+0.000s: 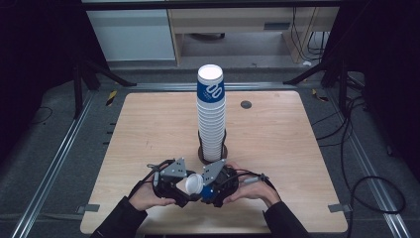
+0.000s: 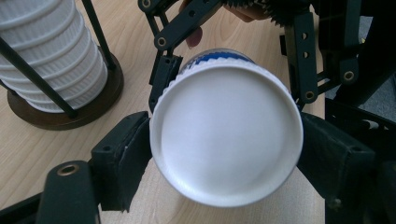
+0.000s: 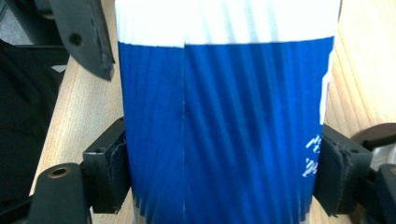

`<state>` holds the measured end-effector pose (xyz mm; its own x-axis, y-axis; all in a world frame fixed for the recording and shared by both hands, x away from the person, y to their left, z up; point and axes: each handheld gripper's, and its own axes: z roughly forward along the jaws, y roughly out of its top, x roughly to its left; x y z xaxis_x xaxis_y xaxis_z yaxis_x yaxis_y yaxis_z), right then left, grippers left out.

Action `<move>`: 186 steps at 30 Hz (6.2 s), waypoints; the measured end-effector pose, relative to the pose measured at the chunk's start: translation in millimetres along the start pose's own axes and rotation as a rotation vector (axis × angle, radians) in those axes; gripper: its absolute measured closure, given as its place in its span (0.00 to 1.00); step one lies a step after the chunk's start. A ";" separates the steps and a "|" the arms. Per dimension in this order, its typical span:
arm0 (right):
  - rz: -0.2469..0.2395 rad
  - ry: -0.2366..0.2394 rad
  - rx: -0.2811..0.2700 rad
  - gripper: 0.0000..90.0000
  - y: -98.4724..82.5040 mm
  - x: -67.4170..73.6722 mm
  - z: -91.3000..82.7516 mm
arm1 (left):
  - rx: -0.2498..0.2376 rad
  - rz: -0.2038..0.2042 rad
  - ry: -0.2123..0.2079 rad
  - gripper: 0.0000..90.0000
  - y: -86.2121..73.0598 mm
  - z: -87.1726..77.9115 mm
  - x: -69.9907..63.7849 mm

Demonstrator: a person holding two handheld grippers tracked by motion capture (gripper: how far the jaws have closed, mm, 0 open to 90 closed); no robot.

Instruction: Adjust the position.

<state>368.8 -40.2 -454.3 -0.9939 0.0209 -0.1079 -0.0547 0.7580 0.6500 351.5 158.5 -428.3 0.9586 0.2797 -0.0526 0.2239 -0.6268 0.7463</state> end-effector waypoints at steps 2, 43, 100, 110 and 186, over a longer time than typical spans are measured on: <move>-0.005 0.000 0.000 0.23 1.2 0.0 1.6 | 0.003 0.001 -0.003 0.24 0.2 1.1 -0.3; 0.227 -0.121 -0.305 0.08 -20.1 -25.7 -57.8 | -0.234 -0.136 0.083 0.28 -9.2 -50.4 29.0; 0.144 0.003 -0.218 0.17 -27.3 -18.2 -43.0 | -0.040 -0.049 -0.068 0.18 -8.5 -24.3 21.4; 0.077 0.023 -0.073 0.17 -20.5 -9.6 -19.9 | 0.105 0.006 -0.059 0.17 -9.2 -3.0 14.6; 0.222 0.102 -0.446 0.11 -13.4 -15.4 -42.4 | -0.103 0.031 -0.117 0.29 -4.3 -18.2 12.6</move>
<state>380.9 -78.3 -429.5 -0.9892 0.0697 0.1288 0.1459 0.3901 0.9092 359.5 178.0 -420.1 0.9801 0.1712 -0.1008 0.1804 -0.5539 0.8128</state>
